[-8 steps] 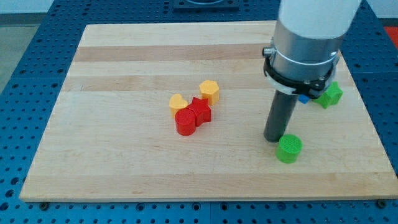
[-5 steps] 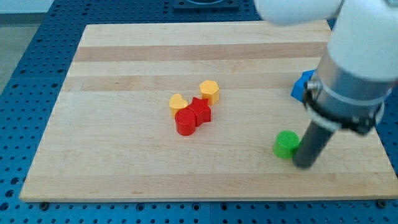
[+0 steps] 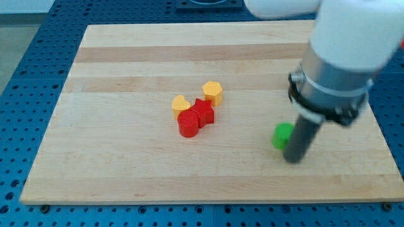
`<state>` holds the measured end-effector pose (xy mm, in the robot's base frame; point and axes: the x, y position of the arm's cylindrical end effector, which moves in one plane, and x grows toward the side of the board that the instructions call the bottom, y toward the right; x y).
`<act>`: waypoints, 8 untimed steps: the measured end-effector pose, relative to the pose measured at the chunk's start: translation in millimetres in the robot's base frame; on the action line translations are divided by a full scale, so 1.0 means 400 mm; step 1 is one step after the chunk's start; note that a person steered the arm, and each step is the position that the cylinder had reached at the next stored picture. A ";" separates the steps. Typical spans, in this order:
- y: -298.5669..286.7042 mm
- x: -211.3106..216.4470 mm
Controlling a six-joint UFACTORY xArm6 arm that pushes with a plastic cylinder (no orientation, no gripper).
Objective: Push the green circle into the cube
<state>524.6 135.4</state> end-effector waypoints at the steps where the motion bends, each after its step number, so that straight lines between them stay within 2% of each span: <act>1: 0.043 -0.229; 2: 0.050 -0.256; 3: 0.049 -0.222; 4: 0.041 -0.132; 5: 0.040 -0.086; 6: -0.100 -0.083; 7: -0.163 -0.086; 8: -0.163 -0.098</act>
